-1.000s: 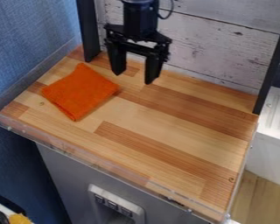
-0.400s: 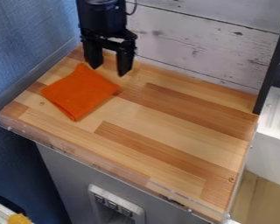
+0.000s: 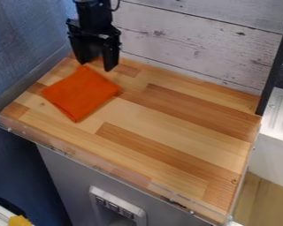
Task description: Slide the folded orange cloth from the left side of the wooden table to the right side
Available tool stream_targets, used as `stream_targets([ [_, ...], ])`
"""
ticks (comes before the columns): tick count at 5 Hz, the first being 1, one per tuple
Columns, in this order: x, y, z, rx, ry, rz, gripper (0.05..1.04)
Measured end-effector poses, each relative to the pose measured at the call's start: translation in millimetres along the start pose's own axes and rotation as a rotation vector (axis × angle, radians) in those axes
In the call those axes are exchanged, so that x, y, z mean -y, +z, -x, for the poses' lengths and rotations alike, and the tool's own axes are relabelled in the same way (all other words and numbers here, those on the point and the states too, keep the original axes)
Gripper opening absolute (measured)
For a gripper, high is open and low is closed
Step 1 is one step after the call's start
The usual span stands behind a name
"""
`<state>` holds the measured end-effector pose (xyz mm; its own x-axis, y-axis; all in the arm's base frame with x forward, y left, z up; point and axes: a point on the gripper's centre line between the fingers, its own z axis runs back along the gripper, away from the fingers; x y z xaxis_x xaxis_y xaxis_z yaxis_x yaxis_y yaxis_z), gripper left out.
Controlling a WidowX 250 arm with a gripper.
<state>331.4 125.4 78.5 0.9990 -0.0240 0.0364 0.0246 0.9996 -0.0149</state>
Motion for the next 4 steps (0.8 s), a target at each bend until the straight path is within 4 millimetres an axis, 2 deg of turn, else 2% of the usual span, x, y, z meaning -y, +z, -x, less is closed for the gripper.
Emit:
stream_targets([
  [1,-10.4,1.2,0.7,-0.012,-0.005,-0.003,0.956],
  [3,-24.3,-11.0,0.3,-0.046,-0.004,-0.006,0.375],
  [4,-26.6,-19.5,-0.3,-0.066,0.002,-0.007,0.158],
])
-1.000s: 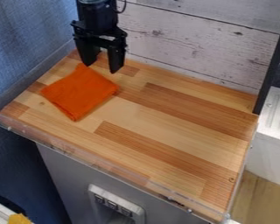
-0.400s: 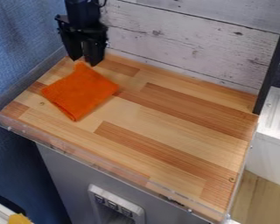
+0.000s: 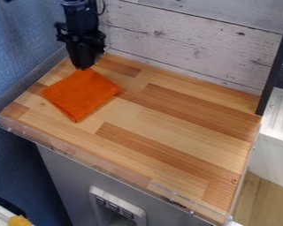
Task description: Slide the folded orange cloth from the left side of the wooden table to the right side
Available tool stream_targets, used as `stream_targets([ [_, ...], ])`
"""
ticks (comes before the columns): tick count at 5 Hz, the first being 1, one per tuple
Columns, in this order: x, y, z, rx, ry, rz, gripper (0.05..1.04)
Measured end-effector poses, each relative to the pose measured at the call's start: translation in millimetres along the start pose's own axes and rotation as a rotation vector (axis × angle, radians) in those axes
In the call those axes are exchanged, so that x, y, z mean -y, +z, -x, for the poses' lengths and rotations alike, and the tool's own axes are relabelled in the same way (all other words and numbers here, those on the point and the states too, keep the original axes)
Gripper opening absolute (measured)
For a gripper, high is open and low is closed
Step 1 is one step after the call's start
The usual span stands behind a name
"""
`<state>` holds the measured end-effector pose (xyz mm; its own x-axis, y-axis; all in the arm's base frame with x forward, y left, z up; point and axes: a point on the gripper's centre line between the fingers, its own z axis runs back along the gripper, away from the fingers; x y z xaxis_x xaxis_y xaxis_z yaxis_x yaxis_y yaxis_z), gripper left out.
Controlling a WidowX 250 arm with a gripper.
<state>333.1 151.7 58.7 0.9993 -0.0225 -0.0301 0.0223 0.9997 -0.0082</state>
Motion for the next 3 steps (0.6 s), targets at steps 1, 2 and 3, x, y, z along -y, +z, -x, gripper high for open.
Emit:
stream_targets([
  [1,-1.3,-11.3,-2.1,-0.008,0.017,-0.002,0.067],
  [2,3.3,-14.0,-8.3,0.012,0.027,-0.016,0.059],
  [3,15.2,-26.2,-8.2,0.017,0.012,-0.023,0.059],
])
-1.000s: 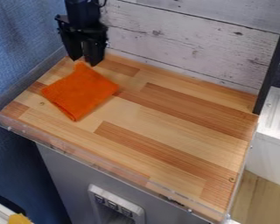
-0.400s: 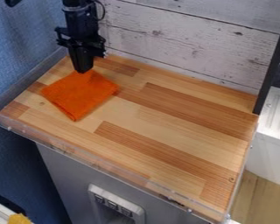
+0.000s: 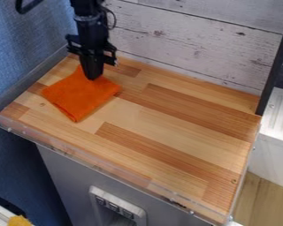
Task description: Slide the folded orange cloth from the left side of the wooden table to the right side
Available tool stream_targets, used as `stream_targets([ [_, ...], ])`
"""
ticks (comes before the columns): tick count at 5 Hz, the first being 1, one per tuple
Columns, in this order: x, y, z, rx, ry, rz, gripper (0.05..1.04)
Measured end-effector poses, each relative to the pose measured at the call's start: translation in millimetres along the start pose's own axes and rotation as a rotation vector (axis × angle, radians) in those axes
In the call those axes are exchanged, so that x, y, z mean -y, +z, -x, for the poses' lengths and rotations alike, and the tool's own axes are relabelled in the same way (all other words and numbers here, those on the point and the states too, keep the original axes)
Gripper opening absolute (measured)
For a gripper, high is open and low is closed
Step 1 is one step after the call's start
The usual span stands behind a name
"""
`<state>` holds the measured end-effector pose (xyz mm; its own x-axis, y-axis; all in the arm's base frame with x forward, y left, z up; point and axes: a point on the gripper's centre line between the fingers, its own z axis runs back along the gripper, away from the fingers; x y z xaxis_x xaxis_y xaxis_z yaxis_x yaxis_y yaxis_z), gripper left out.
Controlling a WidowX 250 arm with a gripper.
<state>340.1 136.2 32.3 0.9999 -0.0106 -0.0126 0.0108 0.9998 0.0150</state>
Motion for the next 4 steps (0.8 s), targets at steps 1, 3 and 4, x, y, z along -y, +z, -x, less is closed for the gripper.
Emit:
stream_targets([
  [1,3.9,-13.7,7.2,0.002,-0.004,0.000,0.059],
  [3,24.3,-20.9,10.4,0.015,-0.010,0.003,0.059],
  [4,52.9,-21.0,9.5,0.014,-0.006,0.001,0.059],
])
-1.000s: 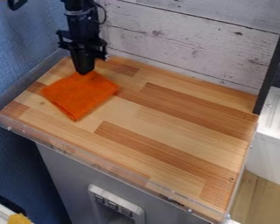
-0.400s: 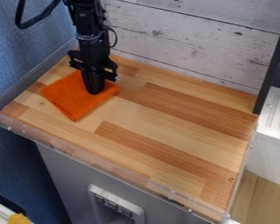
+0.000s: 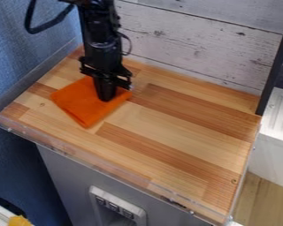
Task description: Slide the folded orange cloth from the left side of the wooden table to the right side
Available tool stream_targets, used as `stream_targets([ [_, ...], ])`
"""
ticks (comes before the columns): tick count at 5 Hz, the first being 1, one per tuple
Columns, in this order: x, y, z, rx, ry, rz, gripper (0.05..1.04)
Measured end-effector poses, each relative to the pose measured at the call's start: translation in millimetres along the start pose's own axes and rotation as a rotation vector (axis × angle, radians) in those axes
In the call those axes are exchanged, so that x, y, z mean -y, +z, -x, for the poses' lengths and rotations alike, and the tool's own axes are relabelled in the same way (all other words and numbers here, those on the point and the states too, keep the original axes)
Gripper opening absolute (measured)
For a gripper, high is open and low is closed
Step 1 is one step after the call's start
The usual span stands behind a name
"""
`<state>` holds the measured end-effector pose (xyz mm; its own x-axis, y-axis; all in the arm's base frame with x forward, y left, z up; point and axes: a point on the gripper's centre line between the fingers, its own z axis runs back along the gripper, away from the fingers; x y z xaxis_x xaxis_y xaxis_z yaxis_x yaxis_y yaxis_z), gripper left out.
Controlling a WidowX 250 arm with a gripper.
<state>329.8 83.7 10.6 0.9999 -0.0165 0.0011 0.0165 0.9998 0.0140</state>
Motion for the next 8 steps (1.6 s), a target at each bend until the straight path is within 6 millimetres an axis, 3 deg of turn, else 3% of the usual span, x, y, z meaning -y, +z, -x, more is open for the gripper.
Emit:
stream_targets([
  [2,64.8,0.1,-9.7,0.004,0.008,-0.003,0.059],
  [4,113.5,0.8,-11.4,0.016,0.008,0.007,0.059],
  [7,155.5,1.4,-2.2,-0.007,0.010,0.019,0.083],
  [8,157.6,3.4,5.5,-0.048,0.015,0.010,0.235],
])
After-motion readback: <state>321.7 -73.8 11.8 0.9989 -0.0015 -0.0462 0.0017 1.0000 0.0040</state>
